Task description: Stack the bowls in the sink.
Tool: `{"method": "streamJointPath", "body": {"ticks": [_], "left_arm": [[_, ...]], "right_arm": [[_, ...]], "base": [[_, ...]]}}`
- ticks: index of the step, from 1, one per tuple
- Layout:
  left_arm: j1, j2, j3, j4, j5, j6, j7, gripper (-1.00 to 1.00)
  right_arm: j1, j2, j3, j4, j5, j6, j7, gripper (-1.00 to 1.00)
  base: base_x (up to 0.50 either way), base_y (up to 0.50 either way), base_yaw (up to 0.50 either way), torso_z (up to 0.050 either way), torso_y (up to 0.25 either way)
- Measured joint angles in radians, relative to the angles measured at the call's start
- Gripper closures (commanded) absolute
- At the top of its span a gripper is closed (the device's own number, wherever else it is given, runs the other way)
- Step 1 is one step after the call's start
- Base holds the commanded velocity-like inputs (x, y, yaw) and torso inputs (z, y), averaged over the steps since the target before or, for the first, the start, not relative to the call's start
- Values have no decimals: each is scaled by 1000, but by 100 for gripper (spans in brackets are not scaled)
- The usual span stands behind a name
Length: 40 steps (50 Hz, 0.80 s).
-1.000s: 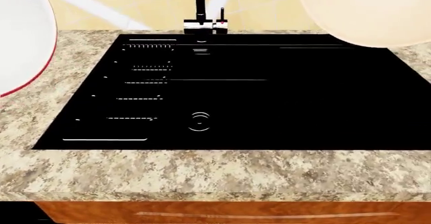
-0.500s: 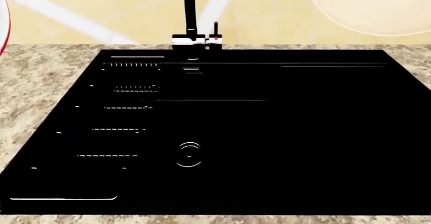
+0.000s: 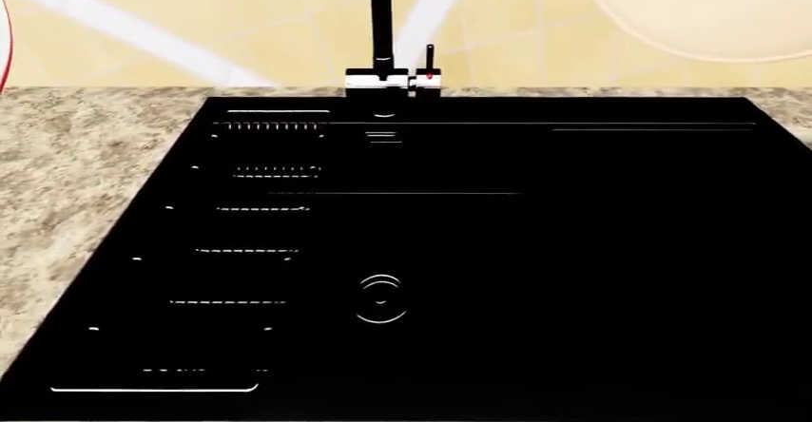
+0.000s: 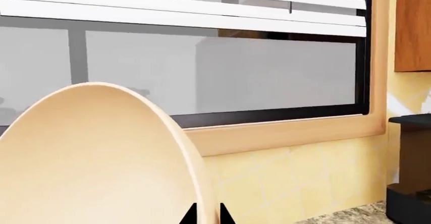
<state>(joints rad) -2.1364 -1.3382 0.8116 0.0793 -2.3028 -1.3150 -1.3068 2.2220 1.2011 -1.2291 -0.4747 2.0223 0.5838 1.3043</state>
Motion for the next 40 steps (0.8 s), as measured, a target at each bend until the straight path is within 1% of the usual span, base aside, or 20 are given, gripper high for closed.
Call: {"method": "streamJointPath", "body": {"ticks": [3, 17, 36, 40], "left_arm": [[1, 0, -2, 0, 1, 0, 1, 100], [6, 1, -9, 2, -8, -1, -2, 100], [7, 6, -17, -7, -15, -10, -10, 100], [5, 5, -18, -7, -17, -12, -12, 100]], "right_arm": [[-4, 4, 6, -1, 1, -4, 2, 100], [-13, 13, 27, -4, 3, 9, 15, 100], [-21, 5, 53, 0, 4, 31, 17, 100], [-23, 4, 58, 1, 6, 36, 17, 100]], "base": [[90, -217, 0, 0, 0], [7, 0, 0, 1, 1], [490, 1, 0, 0, 2], [71, 0, 0, 3, 2]]}}
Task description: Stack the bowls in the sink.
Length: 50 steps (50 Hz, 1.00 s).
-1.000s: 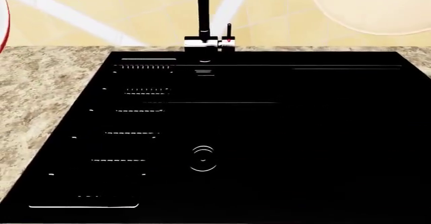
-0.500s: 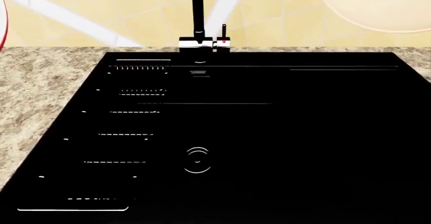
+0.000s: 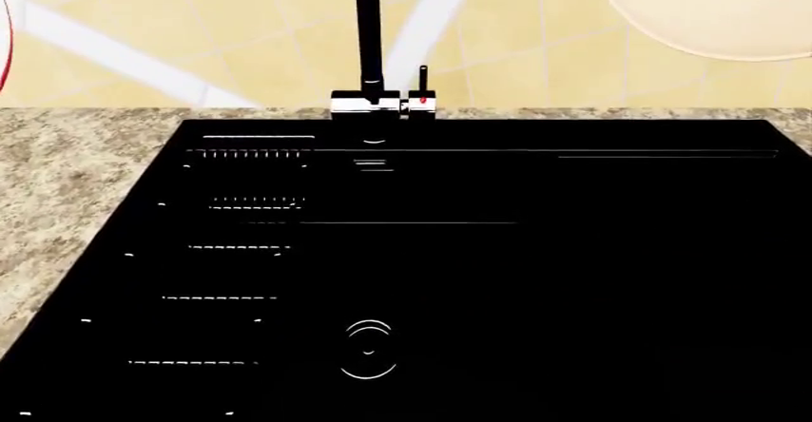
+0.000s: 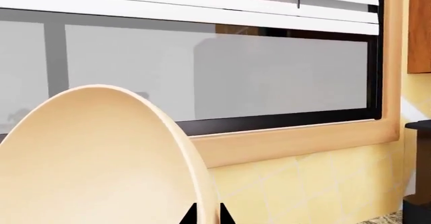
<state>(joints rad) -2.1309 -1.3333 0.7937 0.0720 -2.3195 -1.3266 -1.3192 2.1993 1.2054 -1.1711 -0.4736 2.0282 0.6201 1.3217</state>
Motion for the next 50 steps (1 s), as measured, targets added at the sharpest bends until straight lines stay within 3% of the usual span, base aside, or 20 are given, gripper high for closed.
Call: {"method": "streamJointPath", "body": {"ticks": [26, 50], "left_arm": [[-7, 0, 81, 1, -180, -22, -99, 100], [163, -32, 126, 104, -223, 199, -23, 100]], "right_arm": [[15, -7, 22, 13, 42, 88, 27, 100], [27, 2, 49, 20, 67, 177, 51, 100]], "base": [[0, 0, 0, 0, 1], [0, 0, 0, 0, 1]]}}
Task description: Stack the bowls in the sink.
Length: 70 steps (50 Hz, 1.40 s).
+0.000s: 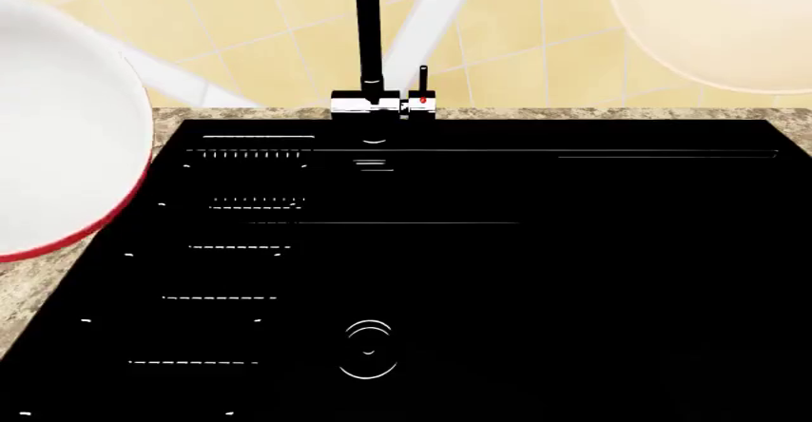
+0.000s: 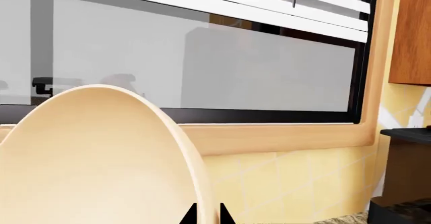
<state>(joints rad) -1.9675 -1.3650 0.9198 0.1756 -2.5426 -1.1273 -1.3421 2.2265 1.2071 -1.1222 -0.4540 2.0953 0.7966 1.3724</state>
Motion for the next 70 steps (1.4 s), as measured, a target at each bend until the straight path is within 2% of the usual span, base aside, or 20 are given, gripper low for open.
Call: {"method": "streamJointPath", "body": {"ticks": [13, 45, 70], "left_arm": [[60, -3, 17, 30, 0, 49, 36, 100], [105, 86, 4, 44, 60, 129, 115, 100], [230, 150, -2, 87, 108, 331, 206, 100]], "right_arm": [[-16, 0, 11, -5, -2, 15, 3, 100], [-86, 19, 29, -28, -30, -8, -15, 100], [-130, 29, 37, -41, -49, -23, -24, 100]], "base": [[0, 0, 0, 1, 1], [0, 0, 0, 0, 1], [0, 0, 0, 0, 1]]}}
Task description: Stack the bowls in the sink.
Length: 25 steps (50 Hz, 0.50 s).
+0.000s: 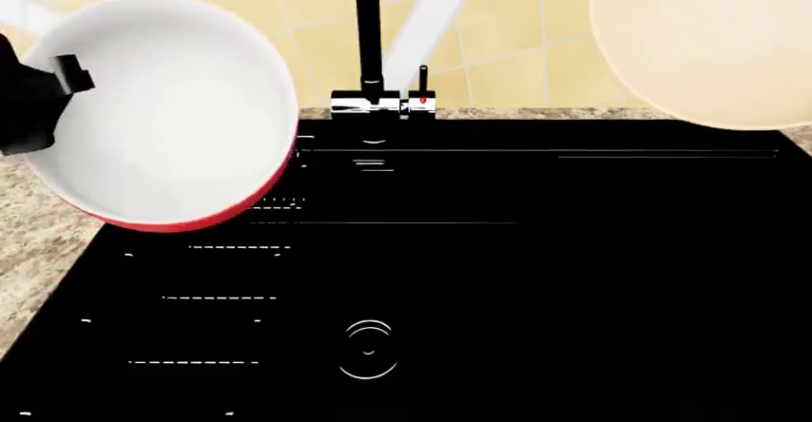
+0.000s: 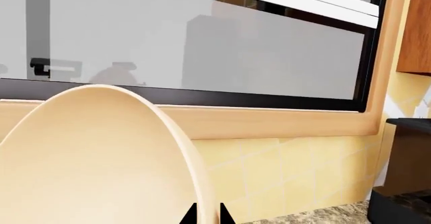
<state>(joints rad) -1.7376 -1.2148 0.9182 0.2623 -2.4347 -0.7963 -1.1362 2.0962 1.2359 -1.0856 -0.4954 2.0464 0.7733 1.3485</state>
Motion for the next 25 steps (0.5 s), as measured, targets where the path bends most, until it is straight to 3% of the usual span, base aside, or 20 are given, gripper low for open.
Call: {"method": "streamJointPath", "body": {"ticks": [25], "left_arm": [[24, 99, 0, 9, 7, 72, 26, 100]], "right_arm": [[-35, 16, 6, -12, -15, -7, -4, 100]], "base": [[0, 0, 0, 0, 1]]}}
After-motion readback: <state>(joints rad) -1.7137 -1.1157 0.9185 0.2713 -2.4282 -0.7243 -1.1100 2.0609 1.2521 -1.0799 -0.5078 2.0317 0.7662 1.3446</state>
